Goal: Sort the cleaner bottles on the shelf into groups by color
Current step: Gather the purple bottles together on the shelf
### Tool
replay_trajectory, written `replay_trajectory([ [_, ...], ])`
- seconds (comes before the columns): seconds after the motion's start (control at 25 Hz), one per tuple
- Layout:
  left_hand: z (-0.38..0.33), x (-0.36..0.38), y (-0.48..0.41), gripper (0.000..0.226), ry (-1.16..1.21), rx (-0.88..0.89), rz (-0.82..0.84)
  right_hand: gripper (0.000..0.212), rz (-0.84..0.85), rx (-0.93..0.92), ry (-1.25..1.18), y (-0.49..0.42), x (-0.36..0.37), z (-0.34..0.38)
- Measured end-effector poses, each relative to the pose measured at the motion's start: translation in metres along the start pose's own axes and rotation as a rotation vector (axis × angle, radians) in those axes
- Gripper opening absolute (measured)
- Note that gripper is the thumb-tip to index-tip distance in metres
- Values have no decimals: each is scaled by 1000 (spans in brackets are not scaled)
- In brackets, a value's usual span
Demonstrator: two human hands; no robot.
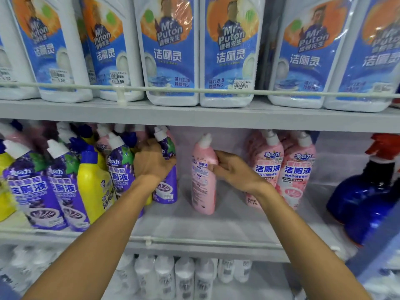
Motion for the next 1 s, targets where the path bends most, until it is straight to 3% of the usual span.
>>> replay_trajectory([
  [0.08,-2,-3,1,65,10,16,15,49,-123,61,-32,11,5,-12],
  [0.24,-1,-5,1,60,80,26,94,48,-336,208,247,28,23,-32],
  [0.4,-3,-11,14,61,146,60,161,44,-301,193,297,46,7,-26],
  [0.56,8,-23,37,60,225,121,76,46,-248,193,203,80,-13,-18],
  [0.68,17,-34,48,63,245,137,18,48,-280,188,287,97,-16,-13],
  [0.84,20,-52,58,74,185,139,-42,59,-433,220,518,103,-14,-13],
  [0.92,27,-59,61,79,127,116,-49,54,-562,193,628,108,-9,-6],
  [1.0,36,-67,63,68,100,82,-74,47,-646,181,707,111,-2,4],
])
Point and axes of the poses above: each hand's wrist, its own y-axis away from the middle knuckle, its own x-axis out of the palm, z = x × y, the point moved 7 cm from there along -y, towards the middle knuckle, and after that the axes turned 8 degrees about -x, right-handed, at the moved point
